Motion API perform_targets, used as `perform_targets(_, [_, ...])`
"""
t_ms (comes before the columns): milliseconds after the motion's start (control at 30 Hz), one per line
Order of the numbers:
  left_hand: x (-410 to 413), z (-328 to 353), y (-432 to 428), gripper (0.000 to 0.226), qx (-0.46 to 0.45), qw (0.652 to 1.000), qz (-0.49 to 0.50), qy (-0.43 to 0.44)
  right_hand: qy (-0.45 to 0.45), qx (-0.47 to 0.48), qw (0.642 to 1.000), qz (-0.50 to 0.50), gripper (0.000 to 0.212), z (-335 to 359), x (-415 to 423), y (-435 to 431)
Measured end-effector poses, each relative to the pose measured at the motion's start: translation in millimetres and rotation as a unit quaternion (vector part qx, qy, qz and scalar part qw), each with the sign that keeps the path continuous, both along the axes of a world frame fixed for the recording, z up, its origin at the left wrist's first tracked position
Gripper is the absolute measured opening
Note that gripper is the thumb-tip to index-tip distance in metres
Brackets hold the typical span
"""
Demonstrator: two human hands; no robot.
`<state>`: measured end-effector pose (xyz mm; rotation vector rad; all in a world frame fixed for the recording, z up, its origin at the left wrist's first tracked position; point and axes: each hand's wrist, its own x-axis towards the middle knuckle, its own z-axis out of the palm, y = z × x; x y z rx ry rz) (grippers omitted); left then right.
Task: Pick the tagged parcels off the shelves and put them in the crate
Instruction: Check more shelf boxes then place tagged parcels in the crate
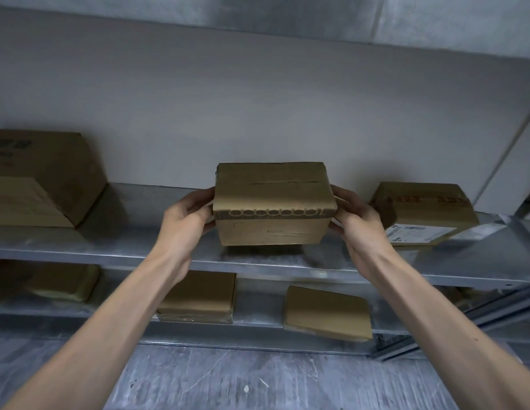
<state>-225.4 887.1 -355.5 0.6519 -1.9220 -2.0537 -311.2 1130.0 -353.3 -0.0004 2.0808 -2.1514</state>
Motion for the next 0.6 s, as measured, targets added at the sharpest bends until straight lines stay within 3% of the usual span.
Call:
perform_targets(467, [14.4,2.2,6.6,0.025,0.012,1.0,0.007,0.023,0.016,-0.026,0.998,-0.047,0.031,-6.8,10.9,-1.9])
perform_targets(600, [17.0,-0.3,7.3,0.027,0.005,1.0,0.006,0.02,0.026,-0.006,0.999,-0.041,0.037,-7.1,11.1,2.1])
